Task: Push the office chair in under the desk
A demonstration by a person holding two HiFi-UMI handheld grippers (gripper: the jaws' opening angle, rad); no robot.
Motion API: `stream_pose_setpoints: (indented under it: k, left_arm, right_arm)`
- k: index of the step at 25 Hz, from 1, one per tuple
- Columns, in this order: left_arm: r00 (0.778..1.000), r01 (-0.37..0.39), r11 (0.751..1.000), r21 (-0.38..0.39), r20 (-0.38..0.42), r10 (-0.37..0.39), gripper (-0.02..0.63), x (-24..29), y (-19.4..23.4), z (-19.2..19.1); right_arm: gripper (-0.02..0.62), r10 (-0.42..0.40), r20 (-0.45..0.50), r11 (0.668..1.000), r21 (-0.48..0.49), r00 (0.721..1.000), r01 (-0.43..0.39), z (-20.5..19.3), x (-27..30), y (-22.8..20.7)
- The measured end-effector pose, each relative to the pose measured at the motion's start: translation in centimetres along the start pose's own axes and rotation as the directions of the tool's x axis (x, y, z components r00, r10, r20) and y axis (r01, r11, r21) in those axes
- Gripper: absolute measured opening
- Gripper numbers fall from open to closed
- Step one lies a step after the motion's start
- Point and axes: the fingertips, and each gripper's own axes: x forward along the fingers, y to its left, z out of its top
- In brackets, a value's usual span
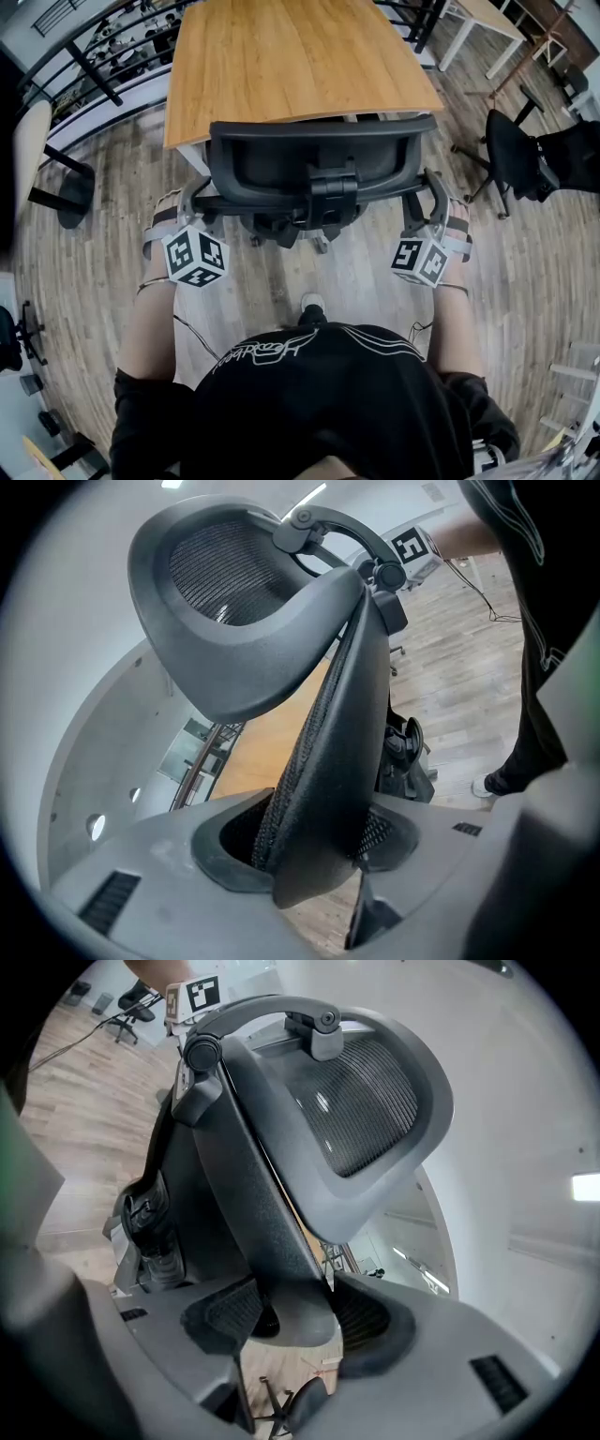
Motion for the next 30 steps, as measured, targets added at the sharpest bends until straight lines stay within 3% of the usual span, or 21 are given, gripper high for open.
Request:
stream_pose_setpoints:
  k: [8, 13, 30]
  left_arm:
    - [1.000, -0.013, 1.000, -0.006, -0.026, 0.013, 0.198, 2.6, 1.0, 0.0]
    - [0.999, -0.014, 1.000, -0.006, -0.031, 0.013, 0.198, 6.0, 4.1, 1.5]
    - [1.000, -0.001, 1.000, 0.020, -0.011, 0.001, 0.198, 12.6, 8.7, 2.3]
  right_arm:
    - [0.264, 0.006, 0.038, 1.000, -0.011, 0.999, -0.006, -0.2, 2.8, -0.3]
    - [0.262, 0.015, 0.038, 1.000, -0.017, 0.999, -0.014, -0.3, 7.0, -2.7]
    - [0.262, -0.001, -0.021, 1.000, -0.003, 1.000, 0.001, -0.2, 13.9, -4.3]
